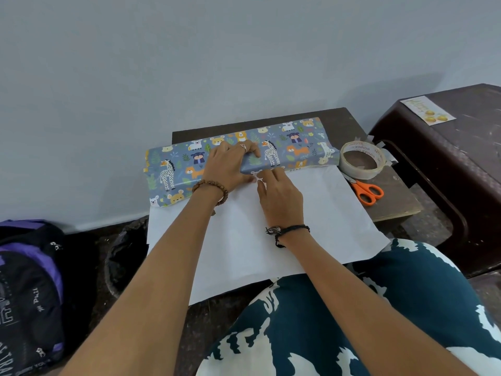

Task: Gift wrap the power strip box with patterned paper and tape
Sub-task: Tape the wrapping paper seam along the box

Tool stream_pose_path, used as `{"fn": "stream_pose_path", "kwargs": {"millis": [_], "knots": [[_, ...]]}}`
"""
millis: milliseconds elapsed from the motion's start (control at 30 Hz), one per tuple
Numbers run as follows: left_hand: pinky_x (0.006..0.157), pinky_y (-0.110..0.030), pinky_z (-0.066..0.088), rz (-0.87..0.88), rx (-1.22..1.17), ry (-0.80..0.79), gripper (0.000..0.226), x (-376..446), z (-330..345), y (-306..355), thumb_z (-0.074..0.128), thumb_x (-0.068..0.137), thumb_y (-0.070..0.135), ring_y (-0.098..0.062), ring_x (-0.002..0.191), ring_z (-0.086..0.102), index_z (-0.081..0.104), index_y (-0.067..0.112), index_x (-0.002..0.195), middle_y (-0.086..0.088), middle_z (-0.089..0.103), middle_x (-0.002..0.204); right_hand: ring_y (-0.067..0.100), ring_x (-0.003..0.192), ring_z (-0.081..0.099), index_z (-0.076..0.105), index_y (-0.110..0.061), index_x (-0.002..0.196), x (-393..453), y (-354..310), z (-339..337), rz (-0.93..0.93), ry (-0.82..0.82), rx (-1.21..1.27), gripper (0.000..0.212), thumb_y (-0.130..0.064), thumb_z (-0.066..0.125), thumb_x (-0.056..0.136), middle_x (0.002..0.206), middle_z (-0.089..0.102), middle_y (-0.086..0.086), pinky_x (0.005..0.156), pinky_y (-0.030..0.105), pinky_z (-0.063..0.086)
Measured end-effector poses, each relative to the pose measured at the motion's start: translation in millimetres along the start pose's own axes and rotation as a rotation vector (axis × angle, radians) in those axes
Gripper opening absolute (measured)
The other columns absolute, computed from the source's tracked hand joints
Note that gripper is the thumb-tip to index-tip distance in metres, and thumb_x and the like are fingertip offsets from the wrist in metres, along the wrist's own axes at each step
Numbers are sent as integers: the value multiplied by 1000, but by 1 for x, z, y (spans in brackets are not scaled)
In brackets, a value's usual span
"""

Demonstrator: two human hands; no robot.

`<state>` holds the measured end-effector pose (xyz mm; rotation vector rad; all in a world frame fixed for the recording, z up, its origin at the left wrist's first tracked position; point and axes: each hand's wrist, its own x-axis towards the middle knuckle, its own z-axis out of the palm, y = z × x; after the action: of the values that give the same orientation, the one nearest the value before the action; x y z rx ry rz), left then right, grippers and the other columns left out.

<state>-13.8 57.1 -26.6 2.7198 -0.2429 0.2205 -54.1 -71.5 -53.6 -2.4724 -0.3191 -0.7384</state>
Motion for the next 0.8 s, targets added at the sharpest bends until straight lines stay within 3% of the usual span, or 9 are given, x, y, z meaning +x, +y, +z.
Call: {"fn": "stream_pose_path", "kwargs": {"millis": [233, 433, 567, 700, 800], "knots": [[86, -27, 23, 7, -17, -24, 49, 1, -1, -1, 78, 70, 32, -19, 98, 39, 55, 24, 112, 8, 55, 125, 28, 52, 57, 69, -2, 75, -1, 0, -1, -31, -15, 11, 3, 1, 71, 74, 77, 62, 16, 34, 24, 39], [87, -29, 24, 9, -13, -42, 52, 2, -2, -1, 78, 69, 33, -20, 100, 39, 54, 24, 114, 6, 54, 127, 28, 53, 55, 67, -2, 74, 0, -2, -5, -12, -93, -11, 10, 6, 73, 70, 78, 60, 17, 43, 18, 29], [91, -30, 25, 9, 3, -82, 58, 3, -4, -2, 81, 66, 25, -26, 107, 41, 52, 23, 117, 1, 52, 129, 29, 62, 59, 71, -4, 84, -1, -2, -4, -25, -185, -65, 14, 5, 70, 74, 83, 59, 17, 44, 20, 31], [93, -33, 26, 14, 4, -127, 60, 5, -6, -4, 81, 66, 26, -27, 108, 41, 51, 24, 118, 0, 50, 132, 23, 50, 58, 71, -6, 66, 0, -5, -8, -107, -154, -148, 23, 9, 81, 52, 69, 61, 13, 34, 15, 30], [94, -33, 26, 16, -21, -161, 62, 7, -7, -6, 82, 64, 29, -28, 111, 41, 52, 23, 118, 2, 48, 136, 25, 50, 59, 69, -3, 62, 0, -4, -6, -106, -172, -114, 20, 10, 79, 52, 69, 61, 15, 38, 13, 28]]}}
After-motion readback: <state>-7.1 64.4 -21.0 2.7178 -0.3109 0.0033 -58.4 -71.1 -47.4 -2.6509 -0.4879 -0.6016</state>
